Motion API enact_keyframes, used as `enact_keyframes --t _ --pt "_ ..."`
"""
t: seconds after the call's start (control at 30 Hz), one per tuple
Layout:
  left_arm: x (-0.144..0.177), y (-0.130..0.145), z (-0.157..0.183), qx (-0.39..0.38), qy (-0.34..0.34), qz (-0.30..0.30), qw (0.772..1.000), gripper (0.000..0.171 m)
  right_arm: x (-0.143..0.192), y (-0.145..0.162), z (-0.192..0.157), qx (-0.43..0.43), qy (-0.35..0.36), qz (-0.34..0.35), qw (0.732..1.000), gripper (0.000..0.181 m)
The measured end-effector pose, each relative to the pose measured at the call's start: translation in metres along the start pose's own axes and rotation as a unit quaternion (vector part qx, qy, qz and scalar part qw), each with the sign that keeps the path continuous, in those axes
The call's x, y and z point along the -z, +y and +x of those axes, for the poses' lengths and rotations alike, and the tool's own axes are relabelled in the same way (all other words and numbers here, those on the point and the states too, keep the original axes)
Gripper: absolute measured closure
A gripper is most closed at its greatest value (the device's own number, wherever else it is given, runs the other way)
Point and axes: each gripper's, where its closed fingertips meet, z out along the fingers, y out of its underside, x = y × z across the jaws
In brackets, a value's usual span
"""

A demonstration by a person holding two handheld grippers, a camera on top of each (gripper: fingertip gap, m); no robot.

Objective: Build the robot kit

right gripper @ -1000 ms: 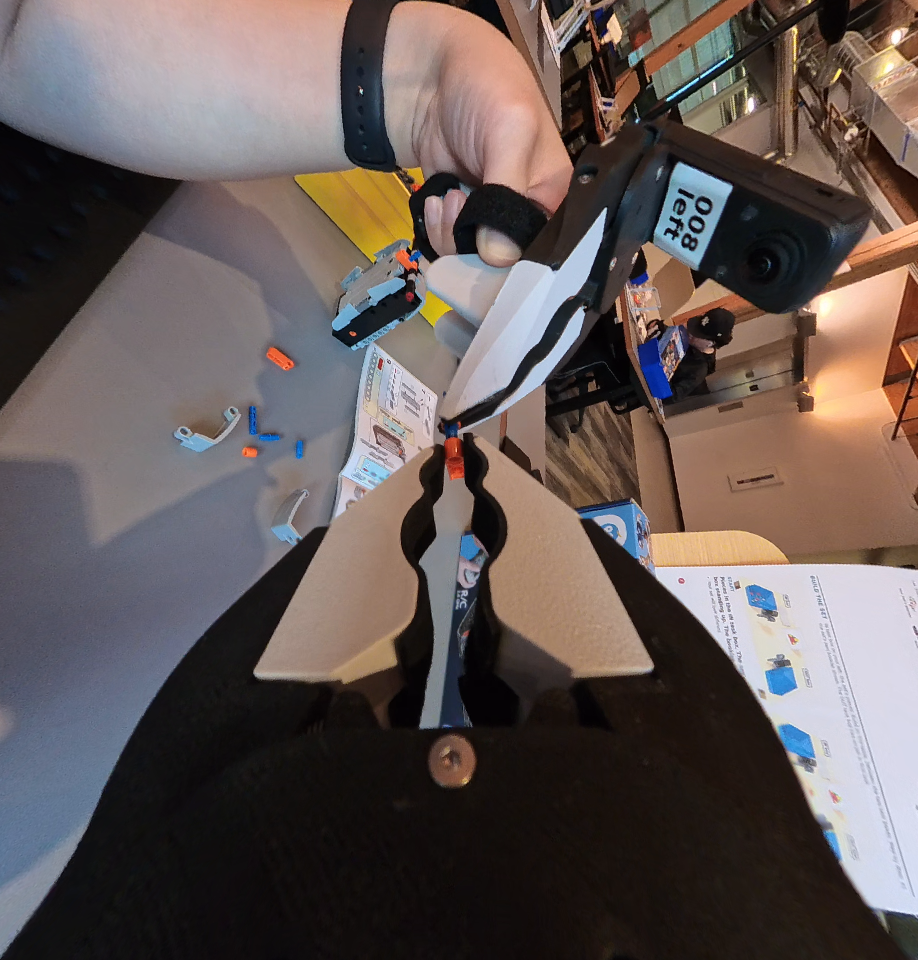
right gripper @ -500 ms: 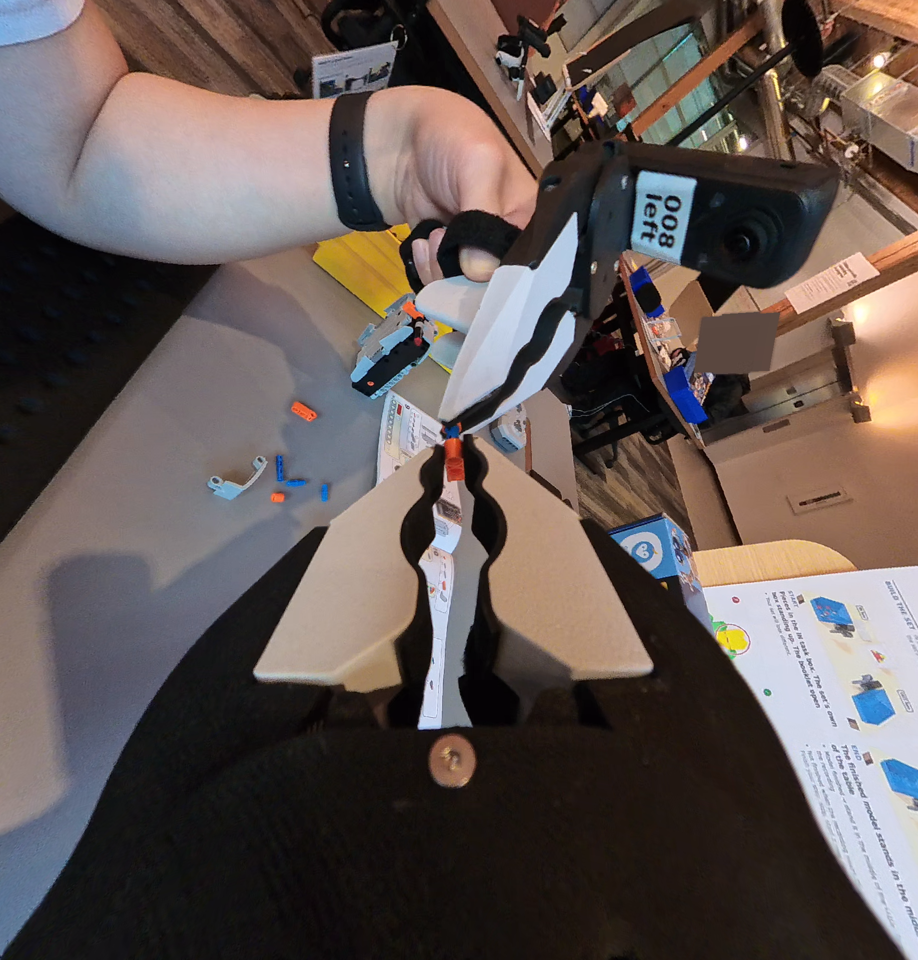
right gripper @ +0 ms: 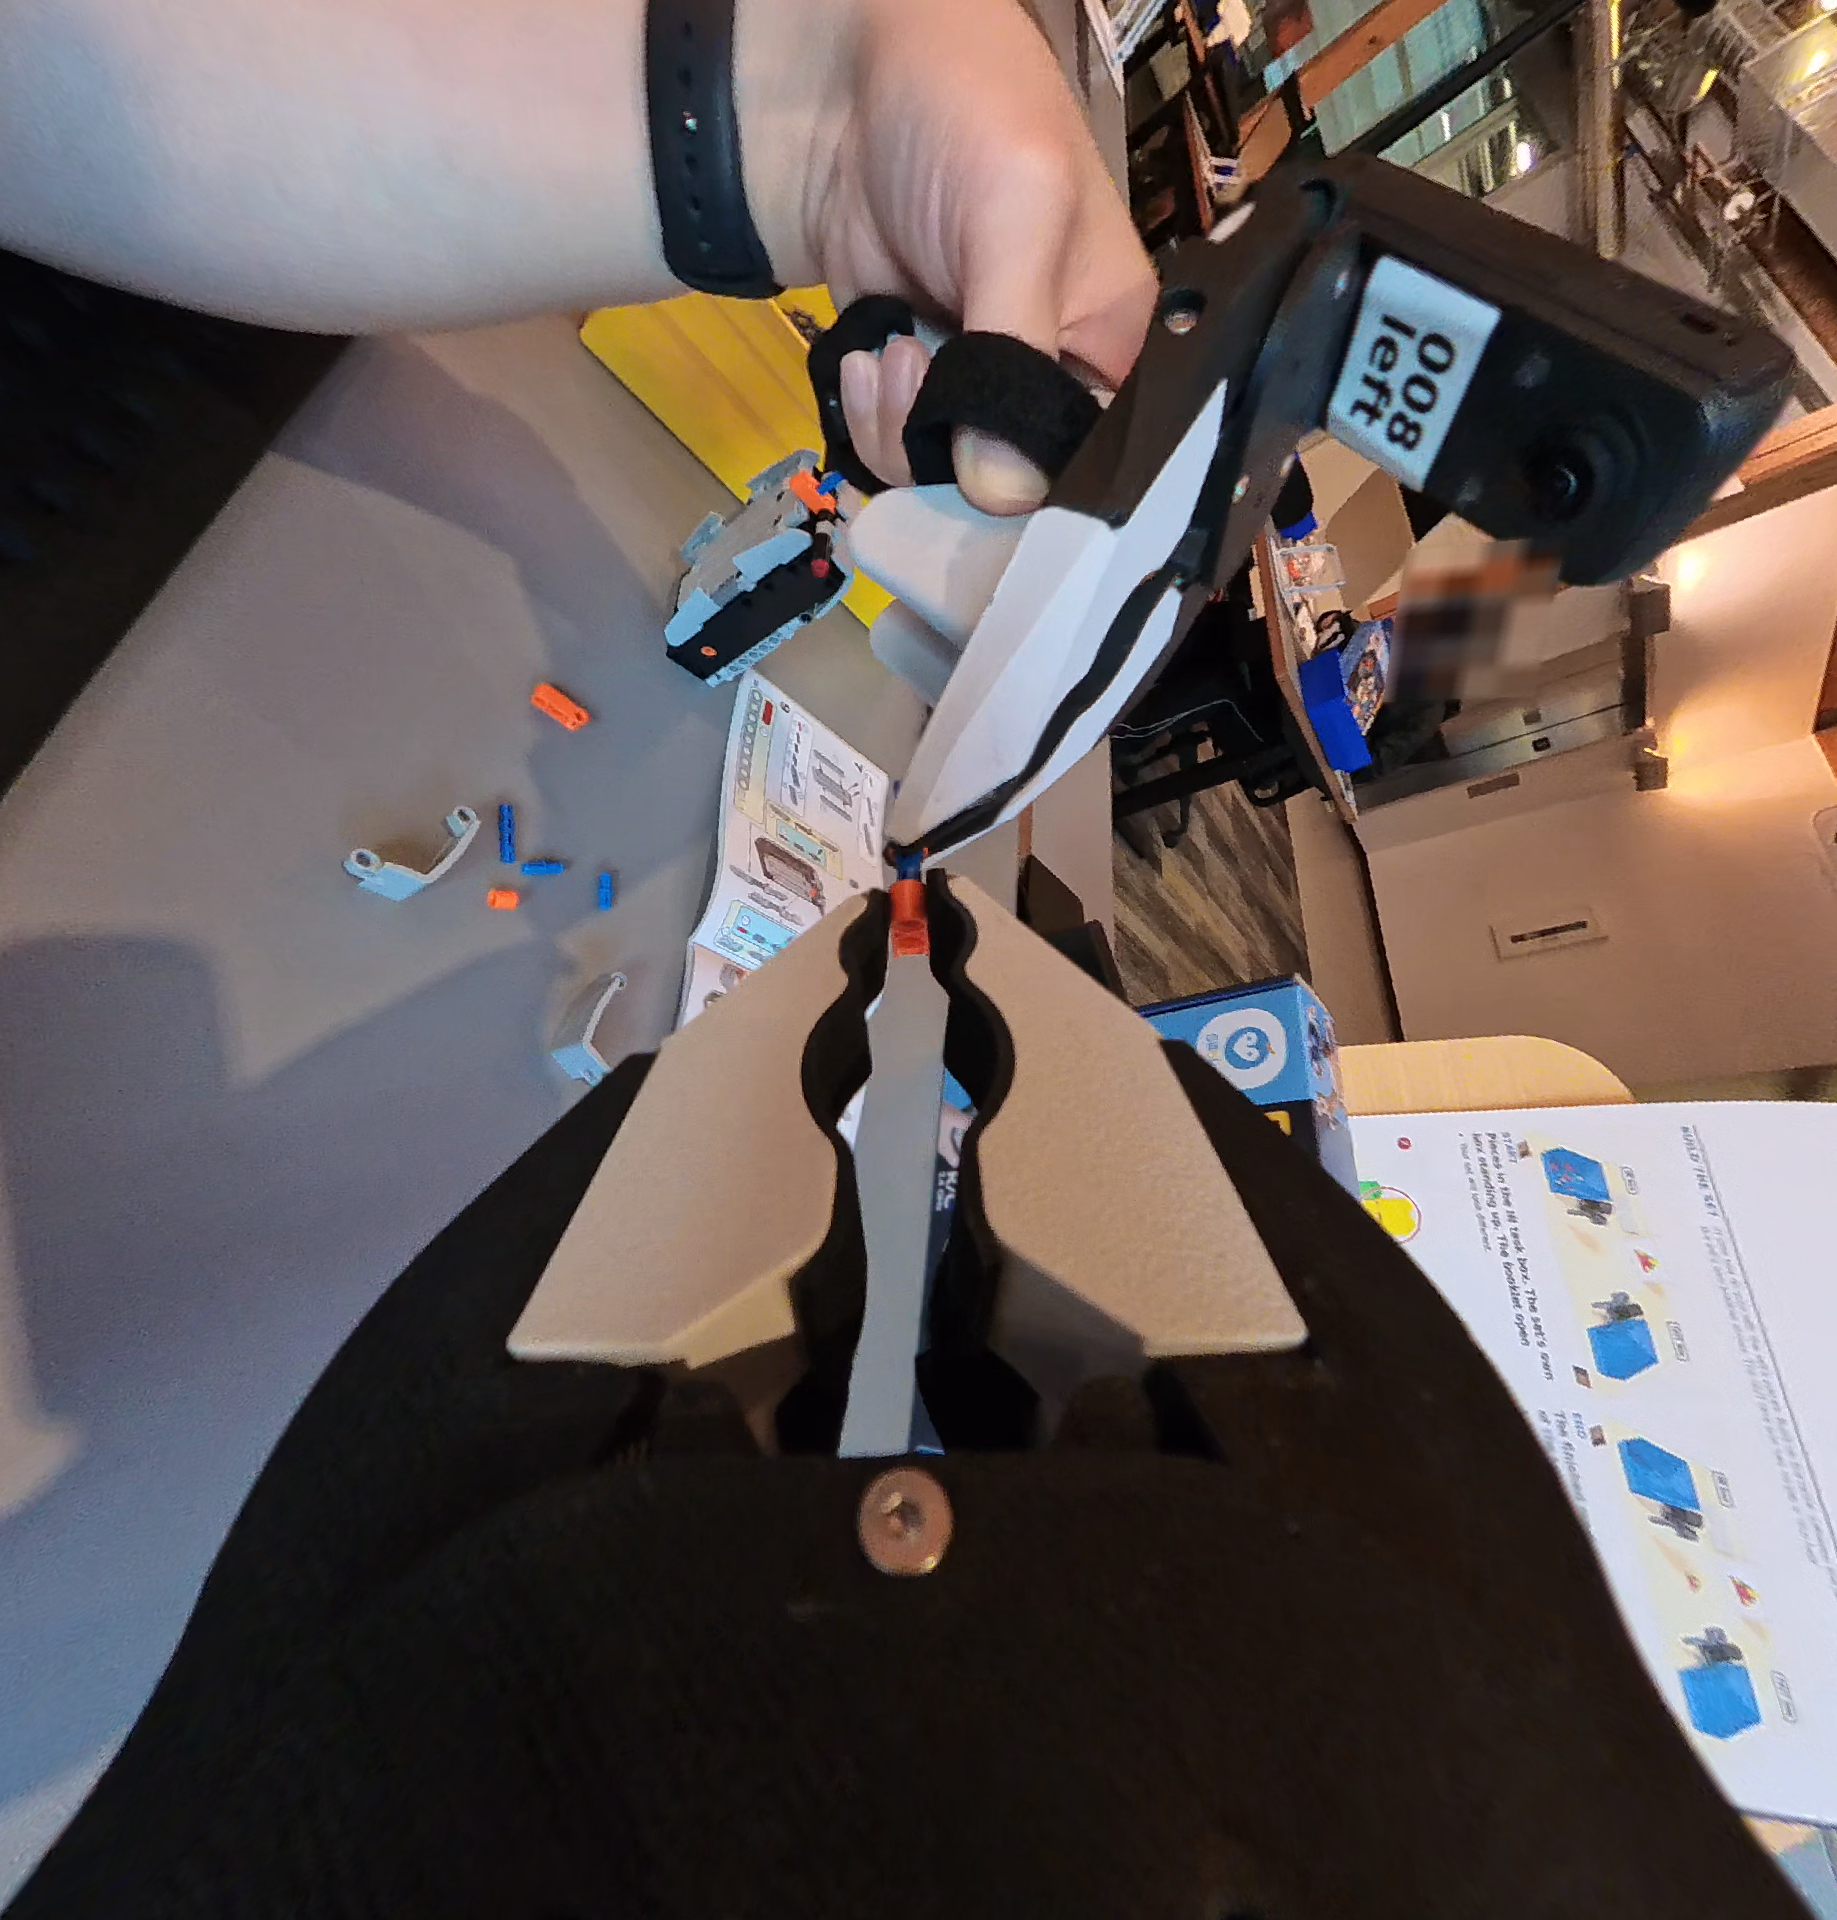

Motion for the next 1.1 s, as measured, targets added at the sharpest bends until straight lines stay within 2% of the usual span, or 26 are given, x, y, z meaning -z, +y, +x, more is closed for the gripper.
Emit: enact_keyframes --t 0.27,0.47,0.67,0.87,1.1 --pt "-0.002 0.006 -0.001 -0.014 -0.007 -0.019 1.000 0.166 -0.003 0.000 -0.005 -0.028 -0.024 0.018 0.999 0.175" --pt "-0.003 0.005 0.006 -0.018 0.016 -0.015 1.000 0.166 0.002 -0.006 -0.004 -0.047 -0.032 0.053 0.997 0.175" --pt "-0.003 0.006 0.003 0.000 0.022 -0.015 1.000 0.166 0.000 -0.003 -0.005 -0.024 -0.027 0.037 0.999 0.175" --pt "-0.006 0.008 -0.008 0.018 0.014 -0.019 1.000 0.166 -0.005 0.007 -0.007 0.020 -0.013 -0.022 0.999 0.175" --pt "-0.008 0.006 -0.013 0.032 0.022 -0.014 0.999 0.166 -0.006 0.014 -0.006 0.003 -0.017 -0.018 1.000 0.175"
